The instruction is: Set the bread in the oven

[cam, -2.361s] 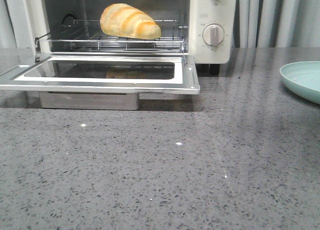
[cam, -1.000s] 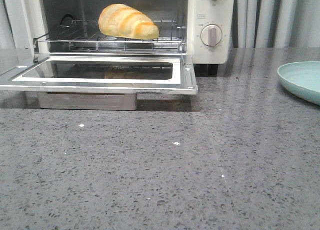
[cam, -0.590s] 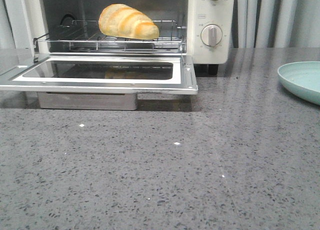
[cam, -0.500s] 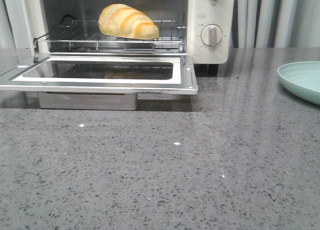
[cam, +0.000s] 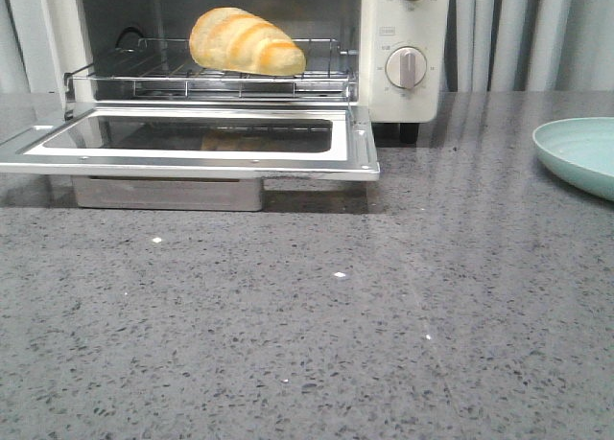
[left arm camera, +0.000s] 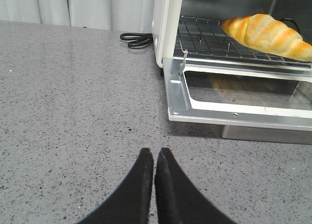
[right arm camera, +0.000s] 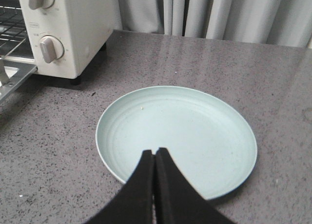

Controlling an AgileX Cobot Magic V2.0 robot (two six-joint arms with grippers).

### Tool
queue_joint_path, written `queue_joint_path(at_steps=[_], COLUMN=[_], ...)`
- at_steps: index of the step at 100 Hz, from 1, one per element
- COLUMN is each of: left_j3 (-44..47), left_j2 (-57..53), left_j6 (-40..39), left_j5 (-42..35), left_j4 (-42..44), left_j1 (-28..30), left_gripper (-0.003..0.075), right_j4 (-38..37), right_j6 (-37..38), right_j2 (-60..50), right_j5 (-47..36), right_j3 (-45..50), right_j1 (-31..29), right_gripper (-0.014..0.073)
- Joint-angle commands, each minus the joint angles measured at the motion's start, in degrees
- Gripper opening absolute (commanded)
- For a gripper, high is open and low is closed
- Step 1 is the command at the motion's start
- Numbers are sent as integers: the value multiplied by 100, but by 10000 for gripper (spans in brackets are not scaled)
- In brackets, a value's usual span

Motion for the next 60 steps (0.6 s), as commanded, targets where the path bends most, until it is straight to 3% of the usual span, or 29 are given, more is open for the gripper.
queue_joint_path(at_steps=[1, 9, 60], left_j3=[-145, -145, -145], left_j2=[109, 109, 109], left_j6=[-10, -10, -10], left_j5=[-432, -432, -432], left_j4=[-112, -112, -112], left_j1=[25, 25, 25], left_gripper=[-21, -21, -21], right_j4=[403, 797, 1161], right_j6=[-363, -832, -1323], right_j2=[-96, -181, -642], right_j5=[-668, -865, -1619], right_j3=[76, 311, 1066], right_j1=[-264, -450, -534], right_gripper=[-75, -75, -75])
